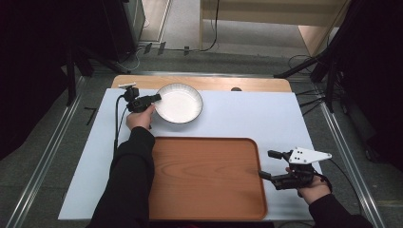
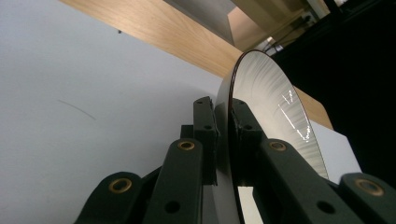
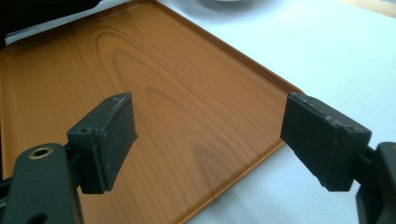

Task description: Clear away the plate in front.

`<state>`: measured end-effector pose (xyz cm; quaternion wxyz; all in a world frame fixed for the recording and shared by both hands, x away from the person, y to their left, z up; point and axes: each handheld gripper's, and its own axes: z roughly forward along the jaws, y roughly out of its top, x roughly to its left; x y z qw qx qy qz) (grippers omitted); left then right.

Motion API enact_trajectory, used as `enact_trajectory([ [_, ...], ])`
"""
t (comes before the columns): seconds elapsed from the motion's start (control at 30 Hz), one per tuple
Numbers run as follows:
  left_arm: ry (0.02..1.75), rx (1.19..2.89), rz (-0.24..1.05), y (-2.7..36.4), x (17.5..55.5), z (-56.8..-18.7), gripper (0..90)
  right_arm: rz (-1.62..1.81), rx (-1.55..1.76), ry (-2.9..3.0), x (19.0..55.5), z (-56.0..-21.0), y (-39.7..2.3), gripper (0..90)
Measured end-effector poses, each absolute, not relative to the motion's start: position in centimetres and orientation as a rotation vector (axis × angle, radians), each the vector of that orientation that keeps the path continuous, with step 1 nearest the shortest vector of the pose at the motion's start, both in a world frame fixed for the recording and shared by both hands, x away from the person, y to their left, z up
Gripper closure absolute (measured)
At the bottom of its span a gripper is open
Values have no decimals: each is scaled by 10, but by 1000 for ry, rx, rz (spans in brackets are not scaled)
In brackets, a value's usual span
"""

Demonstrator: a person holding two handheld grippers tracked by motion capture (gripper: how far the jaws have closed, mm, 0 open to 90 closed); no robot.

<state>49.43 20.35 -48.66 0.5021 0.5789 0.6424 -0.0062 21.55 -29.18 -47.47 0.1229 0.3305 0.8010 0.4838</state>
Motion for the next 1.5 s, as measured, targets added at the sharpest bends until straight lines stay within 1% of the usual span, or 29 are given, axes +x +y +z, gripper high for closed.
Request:
enact_trajectory([
  [0.1,1555,1410,-38,205,493,-484,844,1421,969,2322,215,-474,-292,186],
  [0.2,1569,1415,-91,206,490,-481,840,1421,971,2316,214,-474,-293,186],
  [0.3,1530,1460,-122,202,484,-476,840,1415,965,2313,215,-474,-295,186],
  [0.47,1503,1474,-152,200,477,-469,835,1408,983,2296,213,-472,-295,187],
  [0.8,1441,1496,-194,200,464,-457,834,1413,977,2289,213,-473,-297,186],
  [1.0,1430,1498,-214,201,457,-456,834,1413,990,2298,213,-473,-296,186],
  [1.17,1413,1540,-235,203,450,-455,833,1417,974,2310,213,-474,-295,186],
  [1.5,1416,1536,-244,209,428,-460,833,1405,978,2306,213,-474,-295,186],
])
